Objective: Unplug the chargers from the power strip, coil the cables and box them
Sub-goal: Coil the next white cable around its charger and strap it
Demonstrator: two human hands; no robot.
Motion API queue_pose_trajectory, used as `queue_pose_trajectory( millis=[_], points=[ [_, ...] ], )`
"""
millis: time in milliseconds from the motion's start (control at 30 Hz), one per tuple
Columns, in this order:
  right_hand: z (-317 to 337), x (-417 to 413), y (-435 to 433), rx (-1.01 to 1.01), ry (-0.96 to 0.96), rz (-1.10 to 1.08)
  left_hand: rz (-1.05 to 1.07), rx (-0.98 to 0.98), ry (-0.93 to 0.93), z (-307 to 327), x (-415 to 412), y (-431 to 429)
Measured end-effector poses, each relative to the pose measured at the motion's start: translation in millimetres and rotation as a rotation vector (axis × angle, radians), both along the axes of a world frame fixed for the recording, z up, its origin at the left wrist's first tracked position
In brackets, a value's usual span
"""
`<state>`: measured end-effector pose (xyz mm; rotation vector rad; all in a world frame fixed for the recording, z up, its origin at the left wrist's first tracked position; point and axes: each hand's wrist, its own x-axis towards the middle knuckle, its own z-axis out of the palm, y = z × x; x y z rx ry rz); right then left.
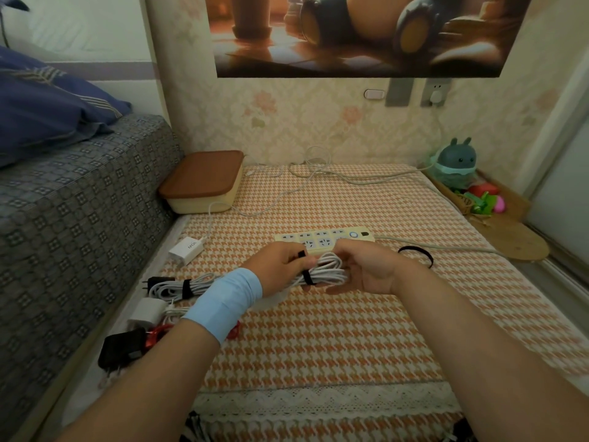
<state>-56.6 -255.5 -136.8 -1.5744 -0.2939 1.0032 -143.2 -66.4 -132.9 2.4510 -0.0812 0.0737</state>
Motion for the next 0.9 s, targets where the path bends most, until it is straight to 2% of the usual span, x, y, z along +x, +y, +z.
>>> queue_pose_trajectory(
  millis=[167,267,500,700,900],
  points=[
    [6,-4,1,-0.143,-0.029,-0.014,-0.026,0.162,0.006,8,-2,-8],
    [5,-12,8,-0.32,-0.226,-0.098,-0.091,0.234,0.033,4,-3,-18],
    [-11,-25,22,-0.557,-0.735,-0.232,-0.048,0.111,0.115,-11,2,-21],
    [-15,-30,30,-0.472,-0.922,-0.325,0.201,-0.023,-0.002,-17,3,-19],
    [-11,-39,31,-0.45,-1.14,-0.277,0.328,-0.099,0.072,-15,6,-20]
  ],
)
